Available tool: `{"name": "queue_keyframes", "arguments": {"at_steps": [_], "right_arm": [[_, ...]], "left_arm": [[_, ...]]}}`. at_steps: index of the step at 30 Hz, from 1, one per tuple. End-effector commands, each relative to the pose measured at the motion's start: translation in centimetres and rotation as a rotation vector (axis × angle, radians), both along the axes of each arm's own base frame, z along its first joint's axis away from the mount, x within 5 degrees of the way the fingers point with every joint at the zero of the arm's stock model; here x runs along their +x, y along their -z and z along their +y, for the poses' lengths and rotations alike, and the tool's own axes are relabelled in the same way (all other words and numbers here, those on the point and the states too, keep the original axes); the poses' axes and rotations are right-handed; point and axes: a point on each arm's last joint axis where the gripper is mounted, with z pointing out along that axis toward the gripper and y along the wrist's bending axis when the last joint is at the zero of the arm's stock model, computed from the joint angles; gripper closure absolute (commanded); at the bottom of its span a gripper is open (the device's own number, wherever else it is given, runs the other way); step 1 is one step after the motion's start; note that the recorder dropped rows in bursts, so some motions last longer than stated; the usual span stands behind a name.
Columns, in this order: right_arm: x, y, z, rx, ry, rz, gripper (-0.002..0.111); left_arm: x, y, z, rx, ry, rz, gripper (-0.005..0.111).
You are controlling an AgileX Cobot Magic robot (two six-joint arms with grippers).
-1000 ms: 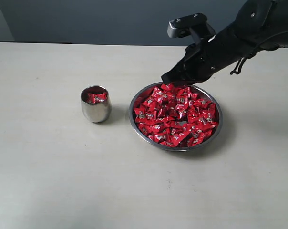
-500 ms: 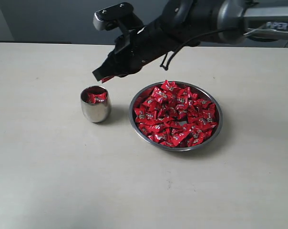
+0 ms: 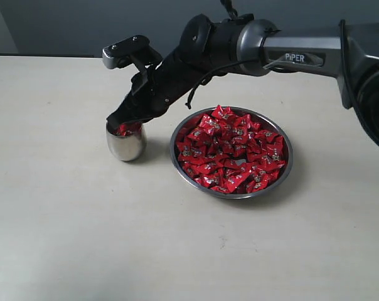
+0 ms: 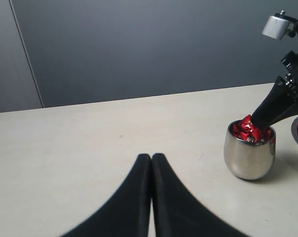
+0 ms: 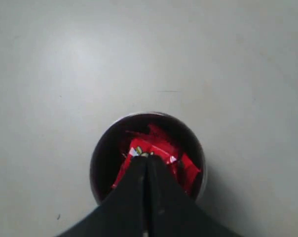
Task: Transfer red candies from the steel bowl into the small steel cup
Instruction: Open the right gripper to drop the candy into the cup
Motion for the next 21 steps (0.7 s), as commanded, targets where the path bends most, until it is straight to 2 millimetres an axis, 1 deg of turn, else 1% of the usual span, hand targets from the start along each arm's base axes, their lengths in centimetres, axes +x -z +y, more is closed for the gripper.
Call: {"name": "queue_keyframes", "arguments": {"at_steps": [1,5,13,21], "right_arm": [[0.29,0.63,-0.05,-0.023,0.004,-0.009,0.109],[0.32,0.96,-0.03,-0.027,0.005,-0.006,0.109],[0.51,0.86,0.04,-0.014,0.022,-0.020,0.109],[0.42,0.04,-0.02,-0.004,0.019,-0.028,0.109]], "left_arm": [[-0.01,0.05,-0.02,0.000,0.003,-0.006,0.106],[-0.02,0.07,-0.02,0.000,0.003,-0.005,0.106],[-0.01,0.05,-0.02,0.000,0.003,-0.006,0.106],[-0.01,0.05,-0.02,0.000,0.003,-0.006,0.106]]}}
